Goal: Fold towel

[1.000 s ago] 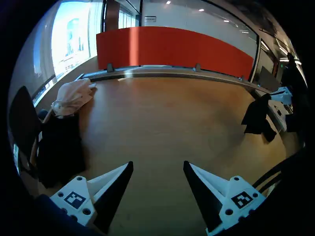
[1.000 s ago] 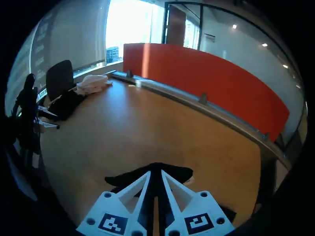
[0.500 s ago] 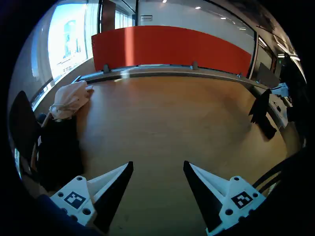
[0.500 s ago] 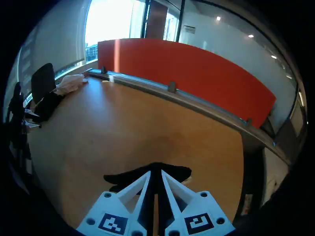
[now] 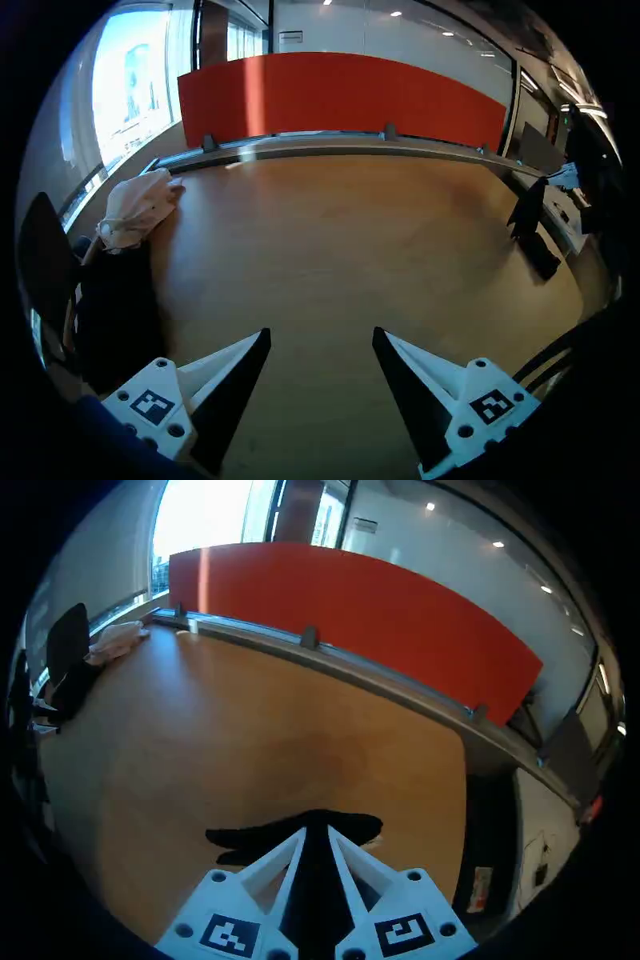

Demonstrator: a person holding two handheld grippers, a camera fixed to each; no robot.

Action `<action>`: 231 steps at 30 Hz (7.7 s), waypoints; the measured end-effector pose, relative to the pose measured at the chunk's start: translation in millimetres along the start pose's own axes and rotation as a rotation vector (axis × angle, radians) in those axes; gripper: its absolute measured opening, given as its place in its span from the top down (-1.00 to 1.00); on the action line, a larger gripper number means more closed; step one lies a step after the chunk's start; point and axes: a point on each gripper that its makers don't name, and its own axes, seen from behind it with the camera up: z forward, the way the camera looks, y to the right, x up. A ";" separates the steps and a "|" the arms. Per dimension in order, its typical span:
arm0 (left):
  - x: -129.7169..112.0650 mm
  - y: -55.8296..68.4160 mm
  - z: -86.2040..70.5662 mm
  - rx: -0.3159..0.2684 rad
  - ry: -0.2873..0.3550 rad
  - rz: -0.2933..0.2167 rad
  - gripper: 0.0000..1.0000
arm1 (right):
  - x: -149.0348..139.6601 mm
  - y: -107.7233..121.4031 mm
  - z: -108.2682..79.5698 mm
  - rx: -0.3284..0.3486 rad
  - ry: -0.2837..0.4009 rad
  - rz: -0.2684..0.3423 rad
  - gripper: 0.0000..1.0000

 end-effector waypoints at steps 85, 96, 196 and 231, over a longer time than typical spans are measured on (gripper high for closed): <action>4.2 9.9 -2.9 -0.025 0.001 0.032 -0.89 | -98.0 9.9 -49.9 -0.059 -0.114 0.071 0.91; 4.0 8.1 -3.3 -0.022 0.001 0.043 -0.89 | -129.1 18.5 -57.0 -0.086 -0.155 0.090 0.91; 18.1 -1.0 -20.2 0.031 0.040 0.057 -0.89 | -292.6 75.9 -76.3 -0.423 -0.326 0.373 -0.91; 90.4 -20.7 1.6 0.031 0.221 0.008 -0.88 | -37.5 -19.5 -103.7 -0.314 0.353 0.343 -0.91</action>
